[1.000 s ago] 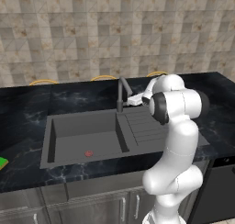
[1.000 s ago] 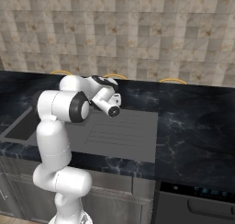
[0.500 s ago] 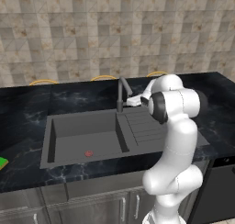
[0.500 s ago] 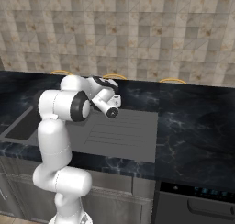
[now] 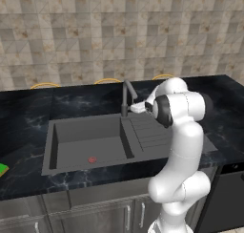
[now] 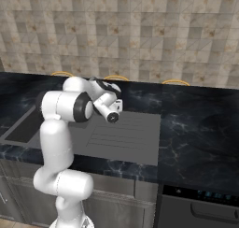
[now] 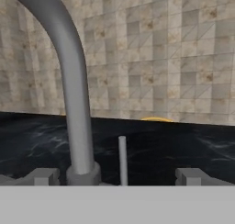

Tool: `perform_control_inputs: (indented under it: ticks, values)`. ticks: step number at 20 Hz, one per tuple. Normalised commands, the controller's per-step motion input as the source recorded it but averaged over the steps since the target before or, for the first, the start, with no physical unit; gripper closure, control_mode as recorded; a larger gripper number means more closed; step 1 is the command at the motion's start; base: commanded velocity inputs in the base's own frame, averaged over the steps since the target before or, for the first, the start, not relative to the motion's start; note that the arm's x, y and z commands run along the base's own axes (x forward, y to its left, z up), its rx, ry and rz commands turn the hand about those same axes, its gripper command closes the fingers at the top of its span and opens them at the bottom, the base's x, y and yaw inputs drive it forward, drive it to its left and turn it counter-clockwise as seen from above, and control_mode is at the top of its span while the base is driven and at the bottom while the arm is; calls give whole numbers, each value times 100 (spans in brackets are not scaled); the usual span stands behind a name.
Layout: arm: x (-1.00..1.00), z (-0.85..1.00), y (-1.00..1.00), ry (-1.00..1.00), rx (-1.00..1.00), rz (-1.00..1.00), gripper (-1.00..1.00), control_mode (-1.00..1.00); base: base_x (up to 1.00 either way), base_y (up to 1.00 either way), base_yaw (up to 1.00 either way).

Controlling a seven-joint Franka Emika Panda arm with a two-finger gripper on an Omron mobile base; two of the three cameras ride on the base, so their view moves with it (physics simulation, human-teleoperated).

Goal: Soak the sponge with water for a few seconds and then drop it inside the sink.

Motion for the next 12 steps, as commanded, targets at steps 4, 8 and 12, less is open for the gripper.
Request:
perform_control_inputs:
  ticks: [4,8,12]
  values:
    - [6,-22,0,0,0,-1,-100,-100,0,0,0]
    - [14,-16,0,0,0,0,-100,-100,0,0,0]
    - [21,-5,0,0,0,0,-100,-100,0,0,0]
